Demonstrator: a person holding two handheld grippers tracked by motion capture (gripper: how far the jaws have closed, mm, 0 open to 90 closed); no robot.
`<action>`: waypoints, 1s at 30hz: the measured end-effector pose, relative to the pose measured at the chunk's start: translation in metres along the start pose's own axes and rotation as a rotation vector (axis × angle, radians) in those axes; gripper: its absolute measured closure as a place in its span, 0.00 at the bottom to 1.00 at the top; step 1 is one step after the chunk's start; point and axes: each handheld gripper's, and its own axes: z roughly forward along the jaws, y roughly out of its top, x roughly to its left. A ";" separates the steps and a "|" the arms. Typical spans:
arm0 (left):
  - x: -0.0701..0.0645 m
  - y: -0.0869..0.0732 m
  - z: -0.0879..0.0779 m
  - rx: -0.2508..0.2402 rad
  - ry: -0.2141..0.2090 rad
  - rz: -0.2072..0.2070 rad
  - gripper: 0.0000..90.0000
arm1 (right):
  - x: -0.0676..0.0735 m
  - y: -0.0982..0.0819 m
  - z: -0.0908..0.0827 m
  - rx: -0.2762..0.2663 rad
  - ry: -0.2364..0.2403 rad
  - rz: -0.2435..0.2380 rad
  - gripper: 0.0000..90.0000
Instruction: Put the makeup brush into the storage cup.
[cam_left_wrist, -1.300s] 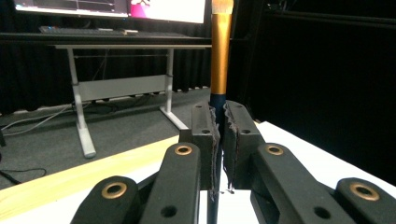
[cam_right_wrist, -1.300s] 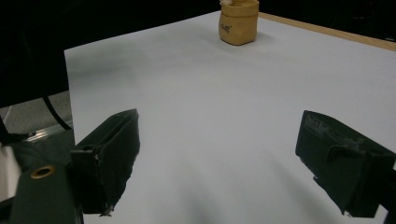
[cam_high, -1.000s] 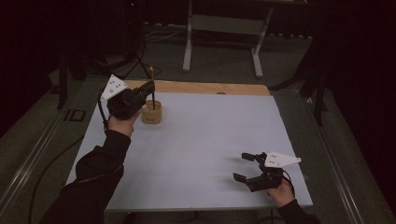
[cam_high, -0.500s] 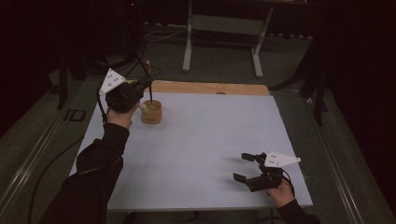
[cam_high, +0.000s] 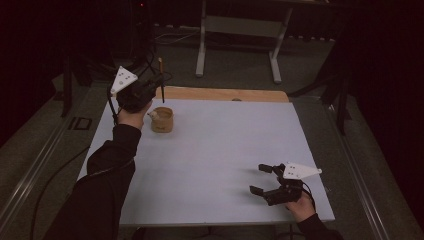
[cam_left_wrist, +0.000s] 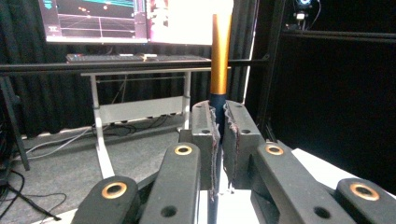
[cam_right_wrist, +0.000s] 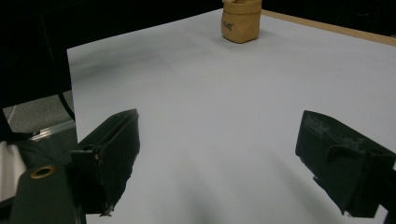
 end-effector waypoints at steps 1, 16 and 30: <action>0.001 -0.001 0.002 0.000 0.001 -0.002 0.94 | 0.000 0.000 0.000 0.001 -0.001 0.001 0.15; 0.018 -0.020 0.022 -0.006 0.060 -0.049 0.94 | 0.000 0.000 0.000 0.000 0.005 0.004 0.15; 0.020 -0.047 0.031 0.026 0.068 -0.059 0.94 | 0.001 0.000 0.000 -0.002 0.007 0.002 0.15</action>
